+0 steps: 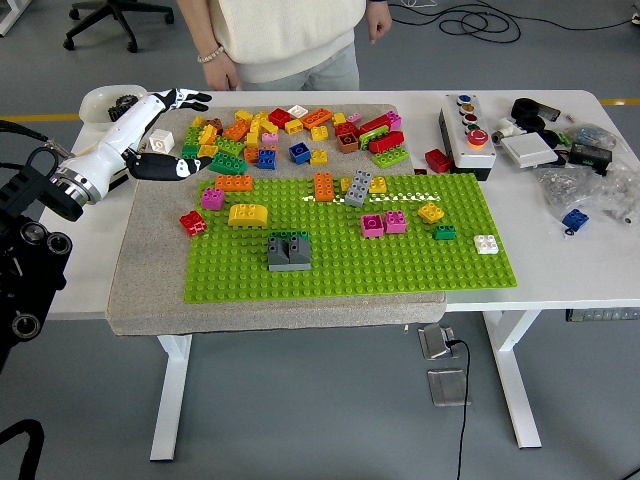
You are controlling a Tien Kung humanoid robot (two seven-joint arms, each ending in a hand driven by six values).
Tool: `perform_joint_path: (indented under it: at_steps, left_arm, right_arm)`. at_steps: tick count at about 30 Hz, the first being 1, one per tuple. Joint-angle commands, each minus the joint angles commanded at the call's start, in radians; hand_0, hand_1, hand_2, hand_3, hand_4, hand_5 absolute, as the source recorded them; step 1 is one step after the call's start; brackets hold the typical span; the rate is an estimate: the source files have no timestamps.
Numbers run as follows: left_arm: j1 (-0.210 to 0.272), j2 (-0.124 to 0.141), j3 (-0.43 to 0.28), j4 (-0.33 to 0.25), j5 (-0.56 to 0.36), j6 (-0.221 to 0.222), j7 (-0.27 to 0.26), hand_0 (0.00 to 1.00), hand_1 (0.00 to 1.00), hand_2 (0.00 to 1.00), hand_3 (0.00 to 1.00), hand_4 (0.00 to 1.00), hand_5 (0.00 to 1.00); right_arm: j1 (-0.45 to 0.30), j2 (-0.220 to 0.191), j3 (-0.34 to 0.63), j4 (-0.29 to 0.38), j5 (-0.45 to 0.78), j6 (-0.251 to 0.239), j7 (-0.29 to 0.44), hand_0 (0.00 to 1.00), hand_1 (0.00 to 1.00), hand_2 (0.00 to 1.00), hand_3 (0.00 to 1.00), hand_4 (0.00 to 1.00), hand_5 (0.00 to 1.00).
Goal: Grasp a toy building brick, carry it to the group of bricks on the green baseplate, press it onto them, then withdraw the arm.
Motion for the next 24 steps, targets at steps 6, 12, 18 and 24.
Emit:
perform_joint_path:
  at_steps: [6,12,18,24]
  left_arm:
    - [-0.011,-0.024,0.044,0.051,0.126,0.022,-0.001,0.937,0.891,0.812,0.838,0.888,0.11]
    - [-0.031,-0.043,0.086,0.121,0.195,0.044,-0.002,0.937,0.886,0.801,0.825,0.891,0.116]
    - [-0.061,-0.058,0.116,0.195,0.229,0.067,-0.007,0.93,0.875,0.786,0.812,0.89,0.125]
    - [-0.094,-0.063,0.153,0.27,0.229,0.101,-0.024,0.921,0.864,0.762,0.781,0.886,0.13]
  right_arm:
    - [-0.001,-0.002,0.001,0.0,-0.002,0.001,0.0,0.738,0.633,0.675,0.606,0.809,0.521]
    - [0.001,-0.003,-0.001,0.0,-0.003,0.001,0.0,0.738,0.633,0.675,0.606,0.81,0.521]
    - [0.005,-0.003,-0.003,0.0,-0.001,0.001,0.0,0.738,0.634,0.675,0.607,0.811,0.521]
    - [0.006,-0.005,-0.005,0.0,-0.002,0.001,0.0,0.738,0.634,0.674,0.607,0.811,0.522]
